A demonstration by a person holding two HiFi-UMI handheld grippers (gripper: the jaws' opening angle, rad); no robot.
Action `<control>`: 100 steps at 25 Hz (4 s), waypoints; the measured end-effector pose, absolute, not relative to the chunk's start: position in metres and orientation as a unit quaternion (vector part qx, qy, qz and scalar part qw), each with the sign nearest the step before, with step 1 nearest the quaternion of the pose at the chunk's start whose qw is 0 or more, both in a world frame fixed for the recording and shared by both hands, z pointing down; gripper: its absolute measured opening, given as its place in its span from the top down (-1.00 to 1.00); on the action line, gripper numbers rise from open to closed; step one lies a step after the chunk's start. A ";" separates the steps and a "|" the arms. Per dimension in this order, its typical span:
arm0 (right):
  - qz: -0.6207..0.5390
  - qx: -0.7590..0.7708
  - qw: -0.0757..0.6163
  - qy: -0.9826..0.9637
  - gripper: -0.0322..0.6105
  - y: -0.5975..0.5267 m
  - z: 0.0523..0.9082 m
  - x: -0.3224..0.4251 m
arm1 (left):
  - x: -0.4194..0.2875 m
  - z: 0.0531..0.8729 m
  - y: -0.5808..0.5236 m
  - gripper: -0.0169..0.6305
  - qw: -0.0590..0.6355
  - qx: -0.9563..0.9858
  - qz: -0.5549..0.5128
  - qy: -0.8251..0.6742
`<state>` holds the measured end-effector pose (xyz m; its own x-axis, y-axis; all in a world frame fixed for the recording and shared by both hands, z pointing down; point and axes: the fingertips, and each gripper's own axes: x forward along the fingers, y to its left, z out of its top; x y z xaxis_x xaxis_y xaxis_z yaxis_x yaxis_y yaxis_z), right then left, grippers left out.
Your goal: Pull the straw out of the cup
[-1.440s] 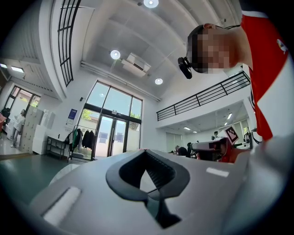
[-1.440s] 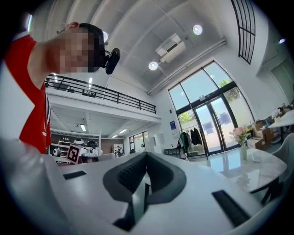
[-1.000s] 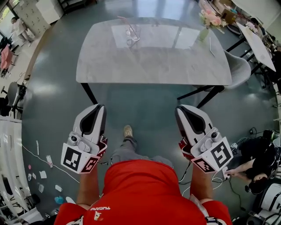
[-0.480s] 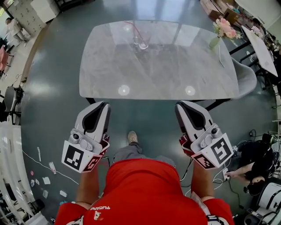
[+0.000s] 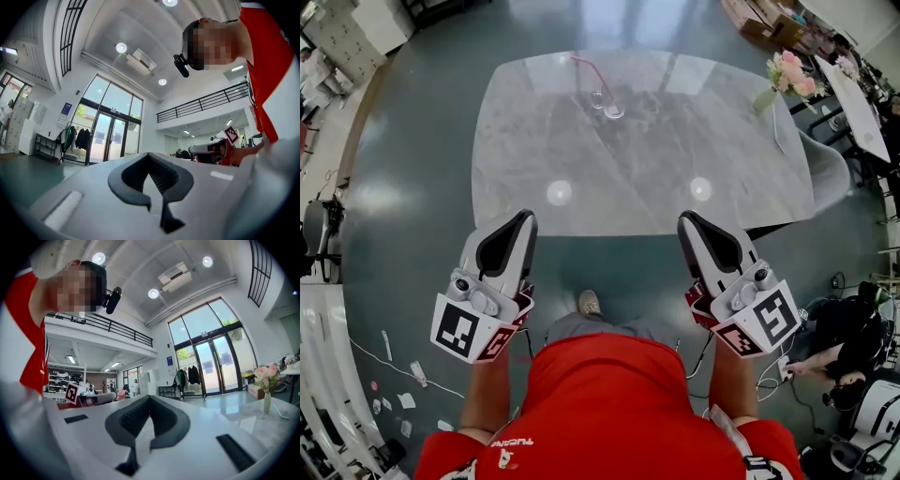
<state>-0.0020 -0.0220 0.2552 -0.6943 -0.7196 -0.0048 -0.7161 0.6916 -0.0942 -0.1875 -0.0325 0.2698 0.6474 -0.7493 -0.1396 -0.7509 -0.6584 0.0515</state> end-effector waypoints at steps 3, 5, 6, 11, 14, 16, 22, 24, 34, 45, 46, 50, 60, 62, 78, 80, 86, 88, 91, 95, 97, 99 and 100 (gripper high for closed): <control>-0.045 -0.395 0.019 0.917 0.90 -0.033 0.258 -0.005 | -0.190 0.273 -0.047 0.93 0.002 -0.910 0.075 0.408; -0.048 -0.397 0.016 0.916 0.90 -0.038 0.260 -0.008 | -0.192 0.276 -0.054 0.93 -0.004 -0.911 0.076 0.406; -0.050 -0.398 0.015 0.916 0.89 -0.040 0.261 -0.009 | -0.194 0.278 -0.058 0.93 -0.008 -0.911 0.077 0.406; -0.050 -0.401 0.008 0.915 0.90 -0.047 0.262 -0.013 | -0.198 0.288 -0.073 0.93 -0.026 -0.910 0.080 0.406; -0.049 -0.401 0.006 0.915 0.89 -0.050 0.264 -0.012 | -0.197 0.293 -0.081 0.93 -0.033 -0.909 0.081 0.407; -0.049 -0.399 0.005 0.916 0.90 -0.052 0.265 -0.013 | -0.197 0.294 -0.085 0.93 -0.034 -0.908 0.081 0.409; -0.039 -0.389 0.006 0.920 0.90 -0.070 0.263 -0.012 | -0.192 0.293 -0.100 0.93 -0.033 -0.904 0.081 0.419; -0.032 -0.387 0.001 0.922 0.90 -0.088 0.264 -0.008 | -0.187 0.295 -0.112 0.93 -0.036 -0.902 0.079 0.423; -0.015 -0.365 -0.004 0.931 0.89 -0.166 0.272 0.011 | -0.160 0.303 -0.176 0.93 -0.041 -0.893 0.059 0.444; -0.015 -0.322 -0.010 0.946 0.90 -0.236 0.280 0.048 | -0.118 0.311 -0.232 0.93 -0.046 -0.873 0.032 0.485; -0.011 -0.319 -0.014 0.947 0.89 -0.241 0.282 0.049 | -0.118 0.312 -0.236 0.93 -0.048 -0.870 0.032 0.490; -0.007 -0.302 -0.022 0.953 0.90 -0.254 0.289 0.059 | -0.111 0.320 -0.254 0.93 -0.058 -0.859 0.031 0.508; -0.015 -0.304 -0.031 0.952 0.89 -0.279 0.295 0.052 | -0.118 0.349 -0.304 0.93 -0.087 -0.859 0.014 0.505; -0.014 -0.309 -0.033 0.950 0.89 -0.282 0.296 0.051 | -0.117 0.357 -0.317 0.93 -0.098 -0.860 0.012 0.500; -0.027 -0.352 -0.062 0.934 0.89 -0.296 0.313 0.047 | -0.097 0.433 -0.404 0.45 -0.188 -0.872 -0.028 0.451; -0.031 -0.357 -0.064 0.932 0.89 -0.297 0.316 0.048 | -0.094 0.442 -0.412 0.38 -0.202 -0.873 -0.031 0.444; -0.042 -0.370 -0.072 0.925 0.89 -0.298 0.324 0.049 | -0.089 0.466 -0.434 0.27 -0.234 -0.873 -0.040 0.427; -0.047 -0.375 -0.073 0.923 0.89 -0.299 0.328 0.051 | -0.088 0.472 -0.439 0.27 -0.242 -0.873 -0.040 0.422; -0.053 -0.384 -0.077 0.919 0.90 -0.299 0.332 0.054 | -0.084 0.480 -0.444 0.27 -0.256 -0.874 -0.037 0.412; -0.061 -0.393 -0.082 0.914 0.90 -0.298 0.337 0.054 | -0.083 0.485 -0.450 0.27 -0.266 -0.875 -0.035 0.402; -0.064 -0.397 -0.084 0.912 0.89 -0.297 0.339 0.057 | -0.081 0.487 -0.454 0.28 -0.270 -0.874 -0.034 0.403; -0.067 -0.402 -0.084 0.909 0.89 -0.297 0.341 0.061 | -0.080 0.490 -0.457 0.28 -0.271 -0.872 -0.035 0.406; -0.068 -0.404 -0.084 0.908 0.89 -0.297 0.341 0.063 | -0.079 0.491 -0.458 0.29 -0.271 -0.871 -0.036 0.408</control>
<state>0.0632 -0.2968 0.3414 -0.6599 -0.7222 0.2073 -0.7451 0.6645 -0.0567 -0.0794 -0.4576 0.4912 0.6652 -0.6908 0.2833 -0.7295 -0.5206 0.4435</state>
